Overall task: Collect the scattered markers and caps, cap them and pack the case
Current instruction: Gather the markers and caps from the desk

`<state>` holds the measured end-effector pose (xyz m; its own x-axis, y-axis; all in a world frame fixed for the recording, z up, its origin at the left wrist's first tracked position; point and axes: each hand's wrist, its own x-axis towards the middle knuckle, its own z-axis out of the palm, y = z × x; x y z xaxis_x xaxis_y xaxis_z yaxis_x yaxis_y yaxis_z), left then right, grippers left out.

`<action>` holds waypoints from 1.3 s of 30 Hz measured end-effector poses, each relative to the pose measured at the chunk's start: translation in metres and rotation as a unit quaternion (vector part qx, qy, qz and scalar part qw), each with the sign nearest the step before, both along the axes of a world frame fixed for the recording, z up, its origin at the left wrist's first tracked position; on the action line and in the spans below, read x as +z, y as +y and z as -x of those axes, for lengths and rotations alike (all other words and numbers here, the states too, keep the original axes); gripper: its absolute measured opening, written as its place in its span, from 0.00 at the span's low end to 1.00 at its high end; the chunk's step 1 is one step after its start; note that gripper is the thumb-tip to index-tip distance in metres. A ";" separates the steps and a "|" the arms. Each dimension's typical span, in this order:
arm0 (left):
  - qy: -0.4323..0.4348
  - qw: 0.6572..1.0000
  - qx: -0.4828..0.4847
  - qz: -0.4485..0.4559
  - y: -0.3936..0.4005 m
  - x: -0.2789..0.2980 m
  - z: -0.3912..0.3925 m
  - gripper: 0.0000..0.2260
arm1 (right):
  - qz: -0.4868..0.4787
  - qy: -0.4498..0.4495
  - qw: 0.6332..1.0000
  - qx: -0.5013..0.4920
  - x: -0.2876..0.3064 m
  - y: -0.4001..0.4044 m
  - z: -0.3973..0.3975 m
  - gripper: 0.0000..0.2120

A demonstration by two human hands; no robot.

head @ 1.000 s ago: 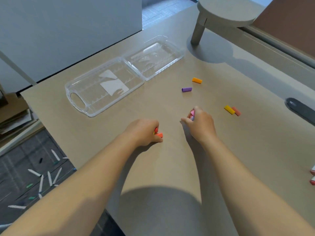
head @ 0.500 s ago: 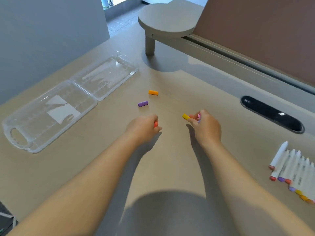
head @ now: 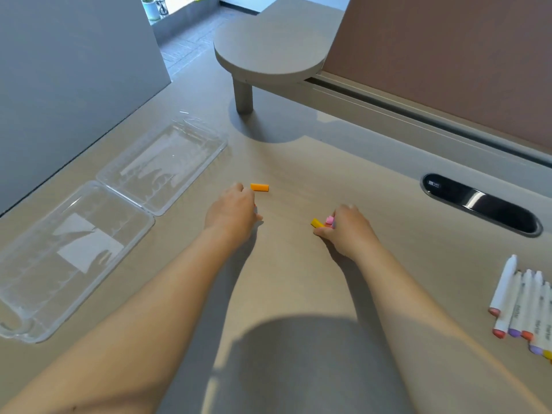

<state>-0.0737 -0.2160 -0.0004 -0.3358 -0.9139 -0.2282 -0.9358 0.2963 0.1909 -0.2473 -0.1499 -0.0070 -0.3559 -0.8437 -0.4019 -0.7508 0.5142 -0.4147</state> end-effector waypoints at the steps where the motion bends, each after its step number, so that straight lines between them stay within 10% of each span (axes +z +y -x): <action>1: -0.009 1.000 -0.001 -0.010 -0.004 -0.002 -0.001 0.16 | -0.010 -0.002 1.000 0.009 0.001 -0.003 -0.001 0.14; 13: -0.007 0.988 -0.042 -0.150 -0.030 -0.007 -0.001 0.04 | -0.047 0.041 0.997 0.036 0.005 -0.014 -0.020 0.10; 25: 0.069 0.996 -0.057 -0.025 -0.048 0.002 0.003 0.13 | 0.011 0.083 0.996 -0.015 0.004 -0.008 -0.029 0.11; 39: -0.008 0.992 -0.095 -0.084 -0.054 -0.013 0.019 0.10 | 0.039 0.001 0.994 -0.107 0.009 0.008 -0.017 0.04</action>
<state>-0.0927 -0.2701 -0.0138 -0.4941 -0.7828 -0.3783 -0.8691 0.4334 0.2382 -0.2299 -0.1420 0.0017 -0.5309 -0.7773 -0.3374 -0.6292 0.6284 -0.4574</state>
